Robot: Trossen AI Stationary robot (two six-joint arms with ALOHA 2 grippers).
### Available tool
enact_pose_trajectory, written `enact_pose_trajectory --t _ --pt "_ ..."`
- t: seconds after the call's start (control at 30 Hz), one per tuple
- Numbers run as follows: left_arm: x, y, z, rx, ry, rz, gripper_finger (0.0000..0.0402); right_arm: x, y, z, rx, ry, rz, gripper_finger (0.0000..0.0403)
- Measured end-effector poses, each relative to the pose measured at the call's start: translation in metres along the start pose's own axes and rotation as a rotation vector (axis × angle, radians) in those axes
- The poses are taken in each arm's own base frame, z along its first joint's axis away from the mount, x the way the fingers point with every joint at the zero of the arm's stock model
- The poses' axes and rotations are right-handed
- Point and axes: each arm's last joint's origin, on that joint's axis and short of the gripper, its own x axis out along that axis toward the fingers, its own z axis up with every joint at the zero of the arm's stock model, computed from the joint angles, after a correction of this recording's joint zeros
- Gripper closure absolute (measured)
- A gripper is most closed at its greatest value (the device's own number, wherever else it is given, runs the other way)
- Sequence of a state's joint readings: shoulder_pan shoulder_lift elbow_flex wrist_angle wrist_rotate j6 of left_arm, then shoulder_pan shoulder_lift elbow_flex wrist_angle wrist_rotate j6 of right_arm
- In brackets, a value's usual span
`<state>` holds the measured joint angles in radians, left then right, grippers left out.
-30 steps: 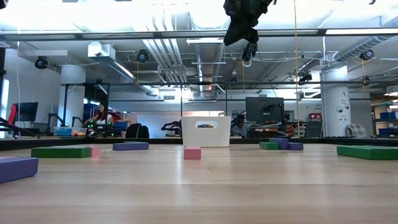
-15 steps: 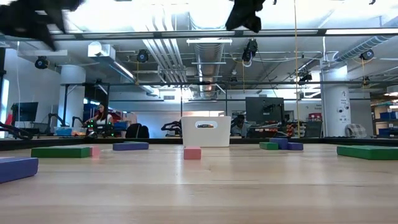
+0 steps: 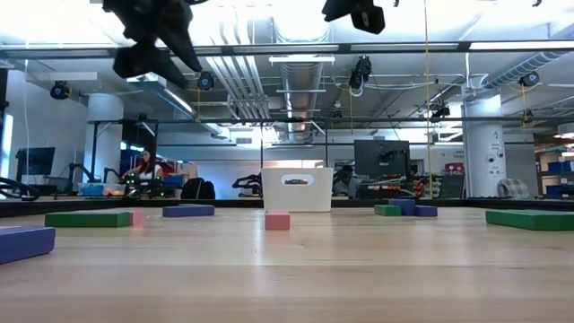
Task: Sort blocks
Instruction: Put the blue block into the white bin
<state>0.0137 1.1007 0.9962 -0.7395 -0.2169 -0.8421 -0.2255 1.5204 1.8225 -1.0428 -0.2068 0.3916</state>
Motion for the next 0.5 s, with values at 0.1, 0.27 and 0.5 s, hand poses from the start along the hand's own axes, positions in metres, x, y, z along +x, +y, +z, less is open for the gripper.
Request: enact_pose_trajectory --t 0.1,0.27,0.5 --pt "0.003 0.004 0.009 0.031 -0.020 -0.011 0.0245 0.007 0.007 -0.003 0.041 0.023 0.010 0.0360" --pt "0.005 0.010 0.019 0.077 -0.014 -0.057 0.0245 0.017 0.013 -0.011 0.192 0.080 -0.036 0.0360" --pt "0.006 0.014 0.023 0.118 -0.011 -0.056 0.0245 0.018 0.002 -0.044 0.429 0.373 -0.280 0.0360"
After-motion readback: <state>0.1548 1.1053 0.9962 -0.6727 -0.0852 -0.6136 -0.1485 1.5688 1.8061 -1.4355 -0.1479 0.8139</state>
